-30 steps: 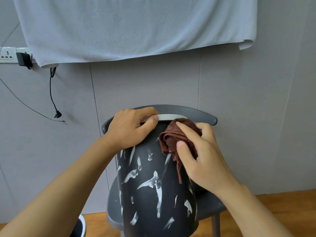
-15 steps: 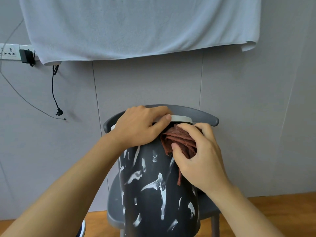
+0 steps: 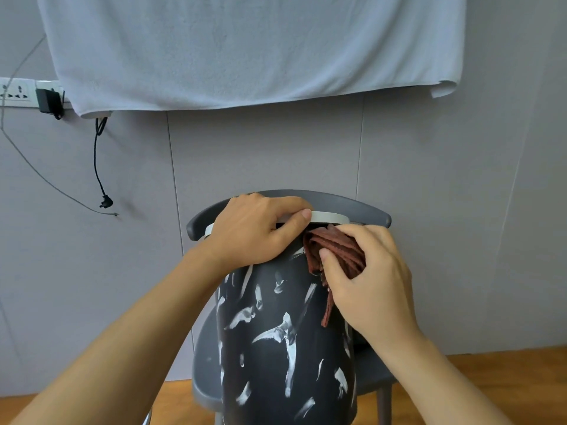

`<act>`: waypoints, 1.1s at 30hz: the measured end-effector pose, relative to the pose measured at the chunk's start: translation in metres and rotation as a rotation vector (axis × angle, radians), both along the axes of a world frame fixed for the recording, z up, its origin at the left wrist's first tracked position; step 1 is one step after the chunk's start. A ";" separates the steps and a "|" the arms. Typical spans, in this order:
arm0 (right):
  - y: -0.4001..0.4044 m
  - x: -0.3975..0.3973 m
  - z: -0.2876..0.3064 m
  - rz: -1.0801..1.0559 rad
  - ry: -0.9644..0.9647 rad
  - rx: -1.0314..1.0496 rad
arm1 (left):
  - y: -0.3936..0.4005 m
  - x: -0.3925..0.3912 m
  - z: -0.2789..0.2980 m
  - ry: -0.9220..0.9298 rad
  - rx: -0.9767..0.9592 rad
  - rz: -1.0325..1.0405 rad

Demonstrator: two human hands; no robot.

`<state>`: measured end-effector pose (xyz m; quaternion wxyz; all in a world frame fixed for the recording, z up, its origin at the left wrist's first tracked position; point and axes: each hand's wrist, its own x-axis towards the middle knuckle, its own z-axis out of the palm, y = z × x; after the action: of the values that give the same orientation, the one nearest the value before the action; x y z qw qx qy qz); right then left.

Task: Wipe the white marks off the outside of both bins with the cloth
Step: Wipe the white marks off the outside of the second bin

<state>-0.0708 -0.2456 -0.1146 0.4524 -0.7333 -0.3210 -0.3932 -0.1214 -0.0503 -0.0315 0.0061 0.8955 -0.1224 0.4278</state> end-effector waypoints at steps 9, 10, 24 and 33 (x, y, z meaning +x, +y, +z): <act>0.020 -0.011 0.006 -0.238 -0.175 -0.163 | -0.001 -0.005 0.003 0.055 -0.035 0.019; 0.019 -0.009 0.007 -0.230 -0.183 -0.164 | 0.000 -0.005 0.003 0.057 -0.035 0.017; 0.003 0.000 0.002 0.005 -0.193 -0.230 | 0.007 -0.007 0.000 0.027 -0.077 0.025; 0.015 -0.008 0.013 0.021 -0.250 -0.133 | 0.000 -0.012 0.000 0.035 -0.059 0.032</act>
<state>-0.0792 -0.2308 -0.1013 0.3632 -0.7036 -0.4078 -0.4546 -0.1330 -0.0507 -0.0314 0.0277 0.9041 -0.0951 0.4157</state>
